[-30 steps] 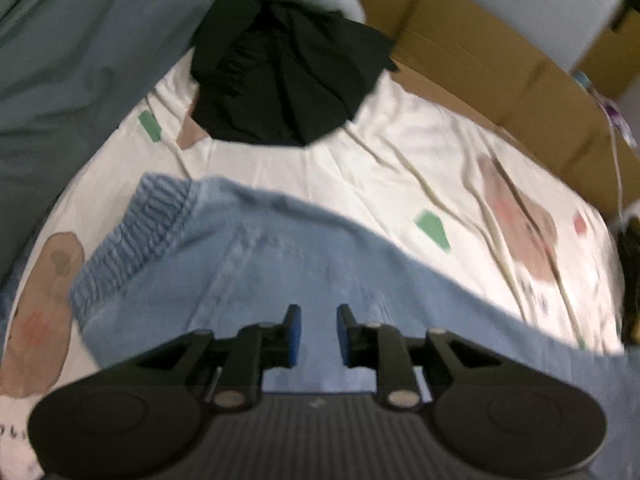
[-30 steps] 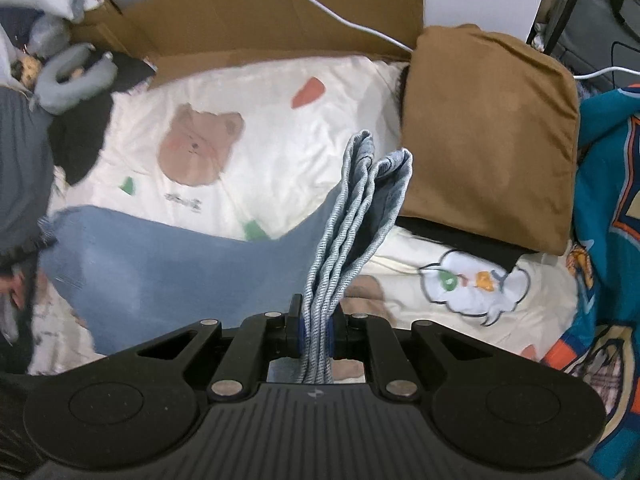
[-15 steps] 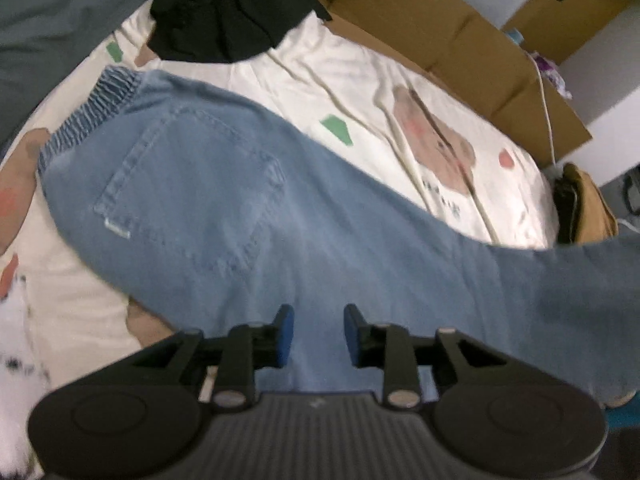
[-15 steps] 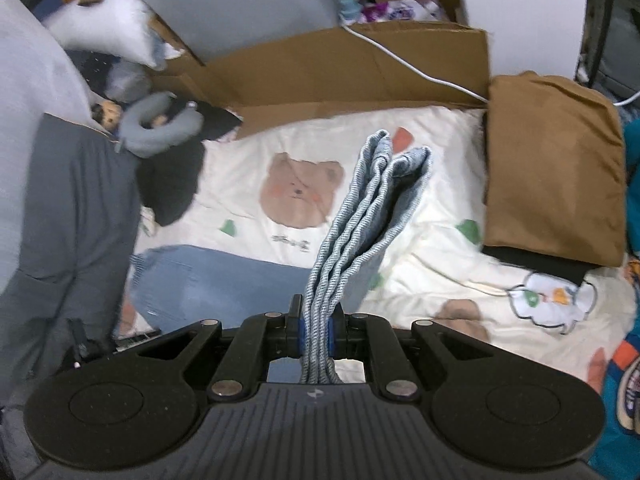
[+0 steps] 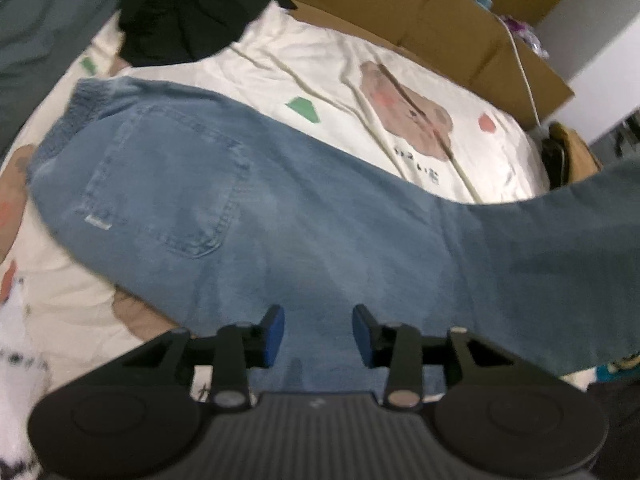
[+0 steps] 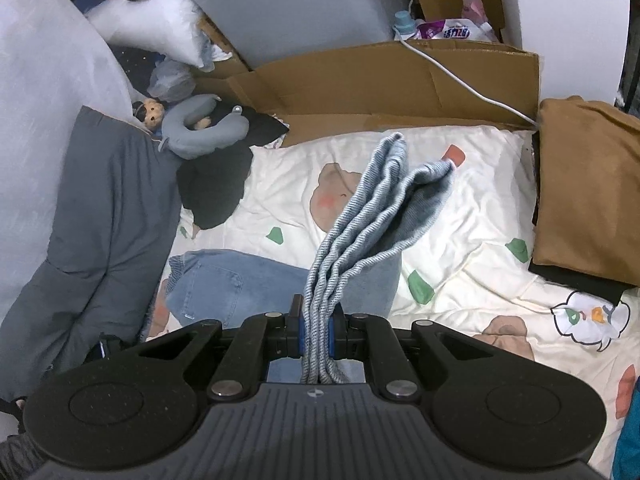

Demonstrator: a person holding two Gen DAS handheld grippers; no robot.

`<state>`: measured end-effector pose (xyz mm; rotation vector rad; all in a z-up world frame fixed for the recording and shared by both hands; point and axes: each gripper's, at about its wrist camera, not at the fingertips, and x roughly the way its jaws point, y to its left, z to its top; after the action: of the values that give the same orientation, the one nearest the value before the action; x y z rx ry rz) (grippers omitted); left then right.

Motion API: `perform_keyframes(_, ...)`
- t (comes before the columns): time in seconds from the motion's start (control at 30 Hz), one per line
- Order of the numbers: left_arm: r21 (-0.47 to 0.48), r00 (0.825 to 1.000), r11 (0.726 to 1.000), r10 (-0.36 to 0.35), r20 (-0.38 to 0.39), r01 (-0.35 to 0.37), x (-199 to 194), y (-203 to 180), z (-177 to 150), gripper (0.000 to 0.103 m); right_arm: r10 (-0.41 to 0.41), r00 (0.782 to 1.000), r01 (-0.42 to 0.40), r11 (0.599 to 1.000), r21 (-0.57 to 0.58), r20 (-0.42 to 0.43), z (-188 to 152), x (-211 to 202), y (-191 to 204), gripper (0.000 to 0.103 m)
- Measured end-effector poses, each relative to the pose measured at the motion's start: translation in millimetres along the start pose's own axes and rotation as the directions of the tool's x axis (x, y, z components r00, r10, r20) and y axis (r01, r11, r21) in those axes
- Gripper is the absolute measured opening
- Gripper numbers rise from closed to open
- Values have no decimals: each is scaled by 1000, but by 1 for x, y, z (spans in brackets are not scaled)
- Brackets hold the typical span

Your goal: Fold clothes

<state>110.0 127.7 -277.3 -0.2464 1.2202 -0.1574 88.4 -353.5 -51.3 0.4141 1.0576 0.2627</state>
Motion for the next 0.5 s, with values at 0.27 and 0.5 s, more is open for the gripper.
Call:
perform_keyframes(0.27,78,996,996,-48,-73,54,50,-31,-5,38,41,998,-42,999,28,50,-13,12,1,9)
perform_keyframes(0.5,140,990,986,-75,-118,92,86,-49,-25,36,46,995,-56,992,113,93,-9,7,-13,9)
